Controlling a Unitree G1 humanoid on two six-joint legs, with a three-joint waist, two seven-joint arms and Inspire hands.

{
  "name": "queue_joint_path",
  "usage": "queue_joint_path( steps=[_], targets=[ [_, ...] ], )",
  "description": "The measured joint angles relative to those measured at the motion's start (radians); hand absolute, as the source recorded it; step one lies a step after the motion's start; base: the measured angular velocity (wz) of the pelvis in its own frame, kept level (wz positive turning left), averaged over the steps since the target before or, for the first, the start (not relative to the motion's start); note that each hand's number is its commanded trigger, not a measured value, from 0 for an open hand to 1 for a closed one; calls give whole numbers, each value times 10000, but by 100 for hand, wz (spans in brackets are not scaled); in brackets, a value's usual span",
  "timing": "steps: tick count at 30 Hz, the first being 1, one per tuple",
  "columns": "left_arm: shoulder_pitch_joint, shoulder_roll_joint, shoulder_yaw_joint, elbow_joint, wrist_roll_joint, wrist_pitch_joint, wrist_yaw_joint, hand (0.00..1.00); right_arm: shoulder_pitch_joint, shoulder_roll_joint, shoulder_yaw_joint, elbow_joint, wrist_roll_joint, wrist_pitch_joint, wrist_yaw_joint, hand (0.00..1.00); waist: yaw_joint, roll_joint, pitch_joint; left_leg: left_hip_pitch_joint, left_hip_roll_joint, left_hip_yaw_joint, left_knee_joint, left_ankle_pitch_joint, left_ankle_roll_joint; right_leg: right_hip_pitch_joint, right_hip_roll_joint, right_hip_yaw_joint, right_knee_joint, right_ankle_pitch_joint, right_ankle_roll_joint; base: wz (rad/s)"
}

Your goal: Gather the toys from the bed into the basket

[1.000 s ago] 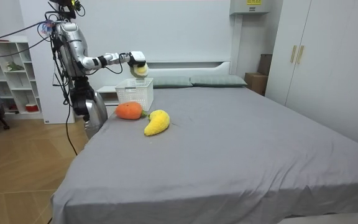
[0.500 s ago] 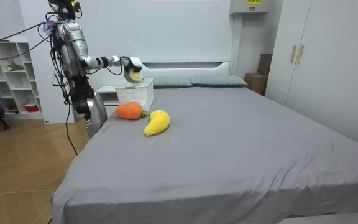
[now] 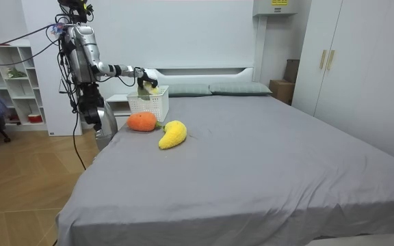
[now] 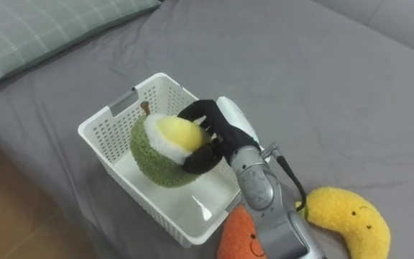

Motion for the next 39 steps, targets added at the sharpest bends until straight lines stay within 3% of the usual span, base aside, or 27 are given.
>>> queue_joint_path(
  steps=[8, 17, 22, 31, 39],
  targets=[
    [90, 17, 1, -8, 4, -127, 0, 0, 1, -9, -14, -2, -3, -489, -276, 0, -192, 48, 19, -15, -25, -25, 16, -28, 41, 0, -12, 35, 10, 10, 15, 0],
    [138, 18, -11, -179, 3, -125, 0, 0, 396, -62, -13, 0, -3, -529, -439, 0, -253, 297, 6, -22, -43, -35, 29, -22, 52, 3, -14, 41, 9, 9, 17, 0],
    [103, 18, -2, -173, 10, -124, -4, 0, 427, -219, -188, -16, 191, -559, -520, 0, -274, 271, -32, -3, -48, -31, 39, -18, 57, 19, -27, 66, 18, -6, 39, 0],
    [-34, 41, 348, 544, -19, -126, 209, 0, 436, -266, -1587, -31, 886, -927, -1910, 0, -346, 229, -68, 219, -45, 96, -25, -22, 78, 159, -40, 139, 16, -5, 40, -4],
    [335, 50, 1021, 655, 30, -117, 204, 0, 723, -269, -2788, -29, 1217, -1198, -2510, 0, -887, 239, -137, 348, -35, 287, -126, -19, 122, 143, -27, 390, 8, -3, 65, -6]
  ],
)
